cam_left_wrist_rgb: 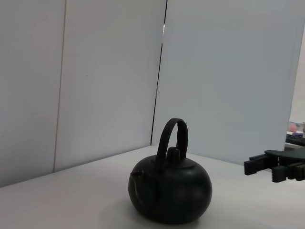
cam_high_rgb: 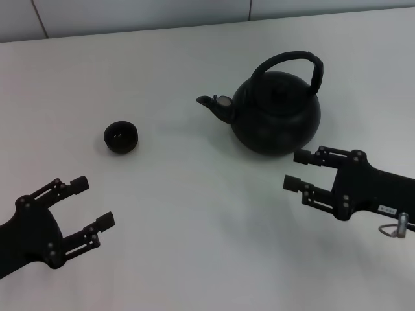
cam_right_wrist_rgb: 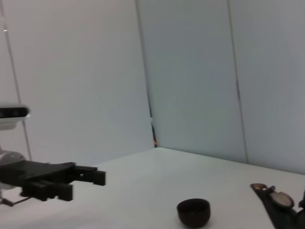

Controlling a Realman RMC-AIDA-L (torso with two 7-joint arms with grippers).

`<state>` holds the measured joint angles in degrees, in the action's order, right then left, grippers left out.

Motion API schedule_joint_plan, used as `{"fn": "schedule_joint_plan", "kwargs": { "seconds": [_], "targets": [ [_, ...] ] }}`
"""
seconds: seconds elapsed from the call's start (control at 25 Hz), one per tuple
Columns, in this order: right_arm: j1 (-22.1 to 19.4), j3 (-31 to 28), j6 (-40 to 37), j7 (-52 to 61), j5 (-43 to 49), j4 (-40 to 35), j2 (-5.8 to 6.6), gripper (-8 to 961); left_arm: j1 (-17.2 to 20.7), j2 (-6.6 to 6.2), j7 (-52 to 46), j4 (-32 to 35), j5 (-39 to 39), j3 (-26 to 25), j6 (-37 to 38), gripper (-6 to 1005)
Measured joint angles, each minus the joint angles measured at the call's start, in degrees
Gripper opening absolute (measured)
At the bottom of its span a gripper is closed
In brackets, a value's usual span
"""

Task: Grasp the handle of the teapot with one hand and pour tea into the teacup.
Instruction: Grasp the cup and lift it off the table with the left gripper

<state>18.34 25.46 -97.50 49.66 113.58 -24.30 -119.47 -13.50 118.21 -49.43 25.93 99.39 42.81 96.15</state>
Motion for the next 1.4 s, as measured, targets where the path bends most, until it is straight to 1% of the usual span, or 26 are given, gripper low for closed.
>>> {"fn": "schedule_joint_plan", "kwargs": {
  "seconds": [0.28,1.12,1.4],
  "targets": [
    [1.1,-0.1,1.5,-0.2,-1.9,0.7,-0.02,542,-0.1,0.0,0.0,0.0,0.0,0.0,-0.1,781],
    [1.3,-0.1,1.6,-1.0,-2.1,1.4,-0.01,542,0.0,0.08,0.0,-0.2,0.0,-0.1,-0.3,782],
    [1.4,-0.1,1.6,-1.0,-2.1,1.5,0.0,543,-0.3,0.32,0.2,-0.6,-0.1,-1.5,-2.3,782]
  ]
}}
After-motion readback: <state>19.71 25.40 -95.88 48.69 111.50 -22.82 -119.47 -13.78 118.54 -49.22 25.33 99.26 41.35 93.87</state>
